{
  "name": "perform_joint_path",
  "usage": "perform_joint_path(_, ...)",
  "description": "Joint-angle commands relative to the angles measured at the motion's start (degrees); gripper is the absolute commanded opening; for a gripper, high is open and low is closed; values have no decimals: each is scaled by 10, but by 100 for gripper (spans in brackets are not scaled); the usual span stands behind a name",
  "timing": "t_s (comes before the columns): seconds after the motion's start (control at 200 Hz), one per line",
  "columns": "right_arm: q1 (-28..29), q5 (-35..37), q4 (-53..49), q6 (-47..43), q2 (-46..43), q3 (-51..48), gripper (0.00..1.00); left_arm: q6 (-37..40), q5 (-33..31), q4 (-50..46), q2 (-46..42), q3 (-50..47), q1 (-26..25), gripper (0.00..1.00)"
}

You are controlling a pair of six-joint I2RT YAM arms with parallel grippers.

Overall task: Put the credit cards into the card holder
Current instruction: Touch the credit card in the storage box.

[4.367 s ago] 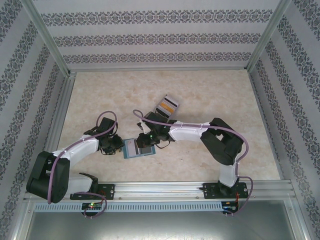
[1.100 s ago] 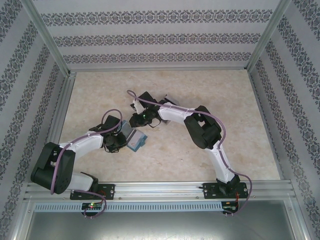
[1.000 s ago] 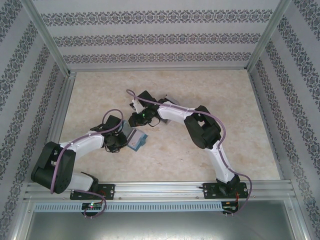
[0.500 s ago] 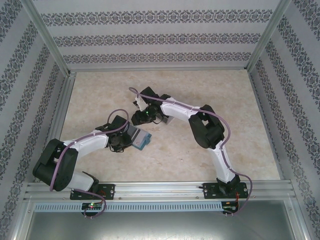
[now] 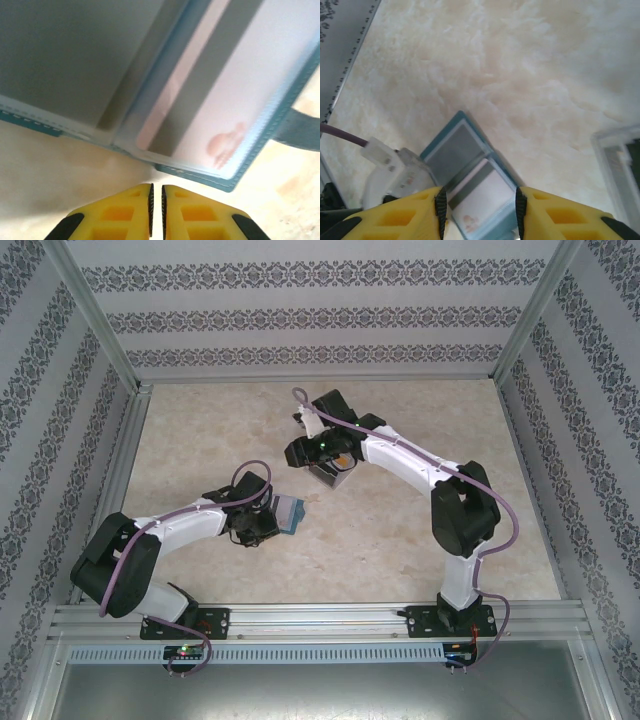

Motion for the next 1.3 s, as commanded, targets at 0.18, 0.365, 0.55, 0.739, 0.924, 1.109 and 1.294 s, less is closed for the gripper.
perform_joint_path(0.18, -113, 19, 9, -23, -79, -87, 45, 68, -39, -98, -16, 124, -4, 21)
perform_joint_path(0.365, -170, 7, 8, -31, -76, -93, 45, 95, -40, -86, 39, 213, -2, 25)
perform_joint_path(0.55, -193, -7, 1, -38, -40, -60, 45, 90, 10, -28, 126, 291, -2, 26)
perform_joint_path(0.739, -196, -14, -26, -52, 13, -3, 45, 95, 24, -25, 193, 357, -2, 28)
perform_joint_path(0.924, -198, -16, -48, -70, 54, 29, 45, 98, 19, -20, 229, 383, -2, 29)
perform_joint_path(1.109, -205, -28, -45, -69, 71, 45, 45, 98, 17, -11, 256, 400, -1, 29)
perform_joint_path(1.294, -206, -45, -58, -73, 97, 79, 46, 84, 17, 16, 274, 400, -1, 29)
